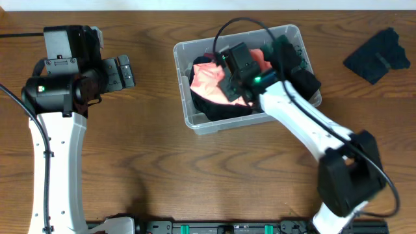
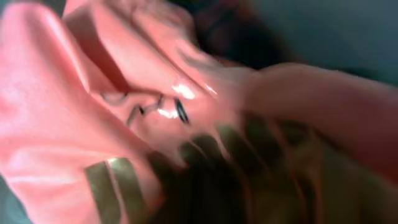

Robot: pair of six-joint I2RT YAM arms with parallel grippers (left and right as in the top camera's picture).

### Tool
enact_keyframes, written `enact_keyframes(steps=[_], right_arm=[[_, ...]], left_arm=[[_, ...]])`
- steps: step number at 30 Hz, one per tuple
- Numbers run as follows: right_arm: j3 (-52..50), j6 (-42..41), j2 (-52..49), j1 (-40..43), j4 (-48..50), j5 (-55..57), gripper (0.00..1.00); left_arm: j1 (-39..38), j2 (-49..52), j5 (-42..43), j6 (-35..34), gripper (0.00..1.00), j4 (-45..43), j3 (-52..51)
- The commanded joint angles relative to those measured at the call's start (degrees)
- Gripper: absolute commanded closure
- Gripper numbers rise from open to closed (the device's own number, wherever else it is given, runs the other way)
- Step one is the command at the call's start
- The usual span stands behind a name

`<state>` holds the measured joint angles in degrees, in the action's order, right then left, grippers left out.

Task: Pack container
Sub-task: 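Move the right gripper to the dark navy garment and grasp it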

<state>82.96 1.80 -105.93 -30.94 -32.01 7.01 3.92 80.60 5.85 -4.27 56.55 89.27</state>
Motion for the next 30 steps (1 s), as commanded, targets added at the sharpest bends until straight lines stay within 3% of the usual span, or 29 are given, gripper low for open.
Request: enact_keyframes(steps=[1, 3, 7, 12, 18, 22, 30], right_arm=[[4.76, -0.50, 9.94, 4.15, 1.79, 9.84, 0.72], [5.27, -0.92, 13.75, 8.04, 3.37, 10.36, 0.66], [5.27, -7.17, 16.79, 18.27, 1.01, 10.25, 0.64], [4.85, -18.56, 14.51, 33.51, -8.44, 6.95, 0.40], [3.08, -27.21, 6.99, 49.75, -14.51, -4.92, 0.25], [0.76, -30.10, 0.81, 56.48, -12.44, -8.13, 0.18], [-3.58, -28.70, -10.12, 62.18, 4.81, -15.63, 0.11]], left_arm=[[0.20, 0.63, 0.17, -0.11, 0.02, -0.02, 0.04], [0.20, 0.63, 0.17, -0.11, 0.02, -0.02, 0.04], [0.20, 0.63, 0.17, -0.11, 0.02, -0.02, 0.04], [0.20, 0.63, 0.17, -0.11, 0.02, -0.02, 0.04], [0.20, 0.63, 0.17, -0.11, 0.02, 0.00, 0.04], [0.20, 0.63, 0.17, -0.11, 0.02, -0.02, 0.04], [0.20, 0.63, 0.17, -0.11, 0.02, -0.02, 0.04]])
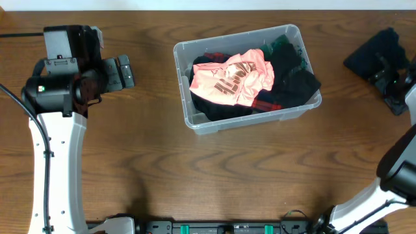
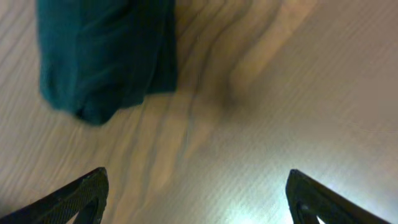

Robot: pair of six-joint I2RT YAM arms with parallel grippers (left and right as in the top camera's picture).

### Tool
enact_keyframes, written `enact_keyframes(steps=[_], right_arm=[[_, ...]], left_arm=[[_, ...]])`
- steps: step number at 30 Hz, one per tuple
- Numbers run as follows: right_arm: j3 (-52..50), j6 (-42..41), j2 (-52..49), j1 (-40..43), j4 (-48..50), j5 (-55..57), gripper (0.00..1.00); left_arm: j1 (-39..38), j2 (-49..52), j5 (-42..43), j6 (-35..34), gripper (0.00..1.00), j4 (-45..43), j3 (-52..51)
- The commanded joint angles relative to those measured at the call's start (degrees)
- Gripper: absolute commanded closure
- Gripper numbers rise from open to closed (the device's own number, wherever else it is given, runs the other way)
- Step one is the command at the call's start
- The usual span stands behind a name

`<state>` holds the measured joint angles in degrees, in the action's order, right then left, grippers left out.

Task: Pack container
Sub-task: 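Move the right gripper to the dark navy garment and grasp it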

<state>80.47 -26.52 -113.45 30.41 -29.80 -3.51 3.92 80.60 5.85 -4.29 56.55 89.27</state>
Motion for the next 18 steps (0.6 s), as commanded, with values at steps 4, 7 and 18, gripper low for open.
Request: enact_keyframes(steps=[4, 7, 18], right_arm=[[-1.11, 0.46, -7.87, 1.25, 11.63, -9.05, 0.09], [-1.09, 0.44, -11.50, 1.22, 18.34, -12.26, 0.09], [-1.09, -8.02, -25.44, 1.09, 38.69, -16.00, 0.19]], left_arm=[[0.20, 0.63, 0.17, -0.09, 0.02, -0.02, 0.04], [0.20, 0.63, 0.17, -0.09, 0.02, -0.04, 0.04], [0.20, 0.63, 0.17, -0.09, 0.02, -0.04, 0.04]])
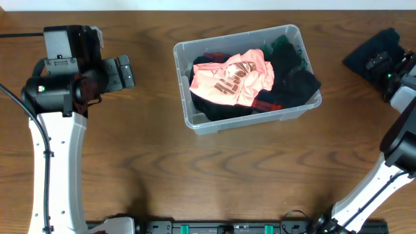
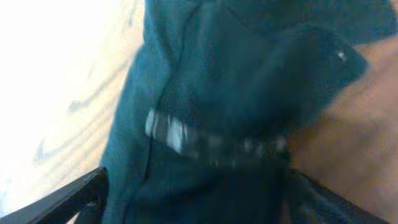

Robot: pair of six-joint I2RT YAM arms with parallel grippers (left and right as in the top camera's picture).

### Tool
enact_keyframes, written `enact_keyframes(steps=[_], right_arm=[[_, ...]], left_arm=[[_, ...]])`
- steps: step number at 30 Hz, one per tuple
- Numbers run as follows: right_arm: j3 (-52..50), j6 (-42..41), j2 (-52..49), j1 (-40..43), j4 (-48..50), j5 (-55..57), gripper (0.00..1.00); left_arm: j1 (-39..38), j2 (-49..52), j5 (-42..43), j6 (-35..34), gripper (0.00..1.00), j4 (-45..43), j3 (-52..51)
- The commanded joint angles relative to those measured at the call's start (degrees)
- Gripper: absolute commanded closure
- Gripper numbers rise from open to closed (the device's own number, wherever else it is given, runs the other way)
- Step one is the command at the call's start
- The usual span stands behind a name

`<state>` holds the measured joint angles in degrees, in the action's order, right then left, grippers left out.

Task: Pack container
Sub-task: 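Move the right gripper to the dark navy garment and grasp it, then carry the navy garment with the right gripper and lay it in the bin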

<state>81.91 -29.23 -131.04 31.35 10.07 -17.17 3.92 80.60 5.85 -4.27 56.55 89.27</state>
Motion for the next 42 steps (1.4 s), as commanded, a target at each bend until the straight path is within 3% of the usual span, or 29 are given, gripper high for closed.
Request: enact_keyframes(steps=[1, 3, 4, 5, 6, 13, 23, 32, 36, 42], right_arm=[[-2.54, -5.68, -8.70, 0.13, -0.22, -3.08, 0.24], [-2.54, -5.92, -9.90, 0.02, 0.70, -4.35, 0.53], [-2.54, -5.88, -10.21, -0.11, 0.61, -4.48, 0.79], [-2.54, -5.86, -10.21, -0.26, 0.35, -4.92, 0.95], [-2.54, -5.60, -10.19, -0.35, 0.26, -5.60, 0.99], [-2.51, -1.90, -6.05, -1.38, -1.62, -16.24, 0.99], [-2.51, 16.31, 19.17, -11.28, -21.92, -7.50, 0.99], [-2.51, 24.72, 43.41, -29.92, -22.32, 6.21, 0.99], [-2.51, 29.35, 46.36, -39.56, -23.28, 6.51, 0.99], [-2.54, 27.45, 43.45, -51.39, -27.91, 6.47, 0.99]], left_arm=[[0.20, 0.63, 0.17, -0.11, 0.02, -0.04, 0.04], [0.20, 0.63, 0.17, -0.11, 0.02, -0.04, 0.04], [0.20, 0.63, 0.17, -0.11, 0.02, -0.04, 0.04], [0.20, 0.63, 0.17, -0.11, 0.02, -0.04, 0.04], [0.20, 0.63, 0.17, -0.11, 0.02, -0.04, 0.04], [0.20, 0.63, 0.15, -0.11, 0.02, -0.04, 0.04], [0.20, 0.66, 0.15, -0.11, 0.02, -0.04, 0.04], [0.20, 0.66, 0.15, -0.11, 0.02, -0.02, -0.24], [0.20, 0.66, 0.15, -0.11, 0.02, 0.00, -0.52], [0.20, 0.66, 0.15, -0.11, 0.02, 0.00, -0.57]])
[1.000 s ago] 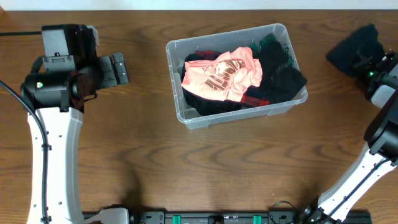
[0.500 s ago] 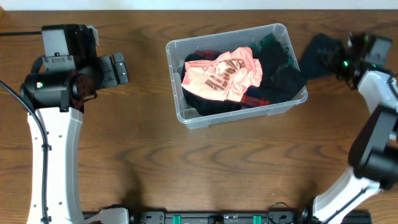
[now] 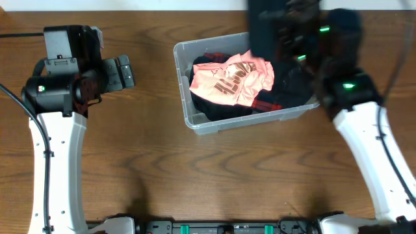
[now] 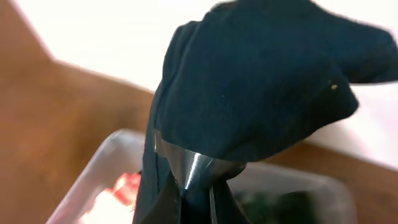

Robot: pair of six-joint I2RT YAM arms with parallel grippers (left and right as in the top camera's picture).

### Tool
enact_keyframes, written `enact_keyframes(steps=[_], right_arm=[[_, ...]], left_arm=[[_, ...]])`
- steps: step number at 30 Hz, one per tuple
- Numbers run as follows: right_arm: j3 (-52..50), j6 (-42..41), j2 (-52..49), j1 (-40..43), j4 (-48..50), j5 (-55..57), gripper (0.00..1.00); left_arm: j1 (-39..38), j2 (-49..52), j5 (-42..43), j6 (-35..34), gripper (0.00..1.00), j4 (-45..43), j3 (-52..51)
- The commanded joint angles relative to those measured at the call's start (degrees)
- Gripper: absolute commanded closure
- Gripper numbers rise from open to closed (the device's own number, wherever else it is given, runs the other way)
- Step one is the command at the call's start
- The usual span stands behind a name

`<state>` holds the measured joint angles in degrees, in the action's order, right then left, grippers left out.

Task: Pack container
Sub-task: 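Carry the navy garment with the right gripper and lay it in the bin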

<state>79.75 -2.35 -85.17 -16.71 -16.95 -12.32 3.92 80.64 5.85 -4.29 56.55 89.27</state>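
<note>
A clear plastic container (image 3: 185, 117) sits mid-table, filled with a pink printed shirt (image 3: 231, 78) and dark clothes. My right gripper (image 4: 196, 186) is shut on a dark teal garment (image 4: 261, 93), which bunches over the fingers. It hangs above the container's far right part, where the garment (image 3: 270, 26) shows as a dark blur in the overhead view. In the right wrist view the container rim (image 4: 99, 162) and a bit of the pink shirt (image 4: 115, 193) lie below. My left gripper (image 3: 125, 72) rests well left of the container, holding nothing.
Bare wooden tabletop (image 3: 195, 175) surrounds the container. The left arm's white column (image 3: 55, 143) runs down the left side. A black rail (image 3: 227, 227) lines the front edge.
My right gripper was on the dark garment at the table's far right. Now it holds that garment up over the container's back right, and the far-right spot is bare. The left arm has not moved.
My right gripper was first down in the container against the pink shirt. Then it was over bare table at the far right beside the dark garment, then pressed onto that garment. Now the garment hangs in it above the container.
</note>
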Motion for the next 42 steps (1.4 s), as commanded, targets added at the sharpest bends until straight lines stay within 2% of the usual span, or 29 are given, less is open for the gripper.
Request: enact_keyframes(steps=[1, 13, 17, 18, 19, 20, 21, 23, 27, 29, 30, 33, 34, 42], right_arm=[[-0.37, -0.66, -3.63, -4.85, -1.62, 1.62, 0.99], [-0.37, -14.47, -16.72, -14.27, -0.55, -4.20, 0.99], [-0.37, -15.43, -18.80, -15.19, -1.07, -4.17, 0.98], [-0.37, -15.43, -18.84, -15.19, -1.29, -4.15, 0.90], [-0.37, -15.41, -18.88, -15.17, -1.31, -3.93, 0.73], [-0.37, -15.41, -18.82, -14.97, -1.36, -3.10, 0.51], [-0.37, -15.41, -18.21, -14.62, -1.55, -1.03, 0.37], [-0.35, -14.64, -16.63, -13.99, -1.42, 2.69, 0.32], [-0.02, -9.16, -11.32, -13.31, 1.77, 8.61, 0.31], [0.11, -6.16, -8.52, -13.38, 4.68, 10.45, 0.38], [0.11, -4.72, -7.34, -13.51, 6.19, 10.60, 0.48], [0.11, -3.76, -6.10, -13.92, 7.82, 10.58, 0.89], [0.11, -3.76, -6.16, -14.16, 7.58, 10.58, 0.97], [0.11, -3.74, -16.72, -15.23, 2.97, 9.03, 0.99]], left_arm=[[0.20, 0.61, 0.15, -0.09, 0.02, 0.00, -0.57], [0.20, 0.61, 0.15, -0.09, 0.02, -0.02, -0.57], [0.20, 0.61, 0.15, -0.09, 0.02, -0.02, -0.57], [0.20, 0.61, 0.15, -0.09, 0.02, -0.02, -0.57], [0.20, 0.61, 0.15, -0.09, 0.02, -0.02, -0.57], [0.20, 0.61, 0.15, -0.09, 0.02, -0.02, -0.57], [0.20, 0.61, 0.15, -0.09, 0.02, -0.02, -0.57], [0.20, 0.61, 0.15, -0.09, 0.02, -0.02, -0.57], [0.20, 0.61, 0.15, -0.09, 0.02, -0.02, -0.57], [0.20, 0.61, 0.15, -0.09, 0.02, -0.02, -0.57], [0.20, 0.61, 0.15, -0.09, 0.02, -0.02, -0.57], [0.20, 0.61, 0.15, -0.09, 0.02, -0.02, -0.57], [0.20, 0.61, 0.15, -0.09, 0.02, -0.02, -0.57], [0.20, 0.61, 0.15, -0.09, 0.02, -0.02, -0.57]])
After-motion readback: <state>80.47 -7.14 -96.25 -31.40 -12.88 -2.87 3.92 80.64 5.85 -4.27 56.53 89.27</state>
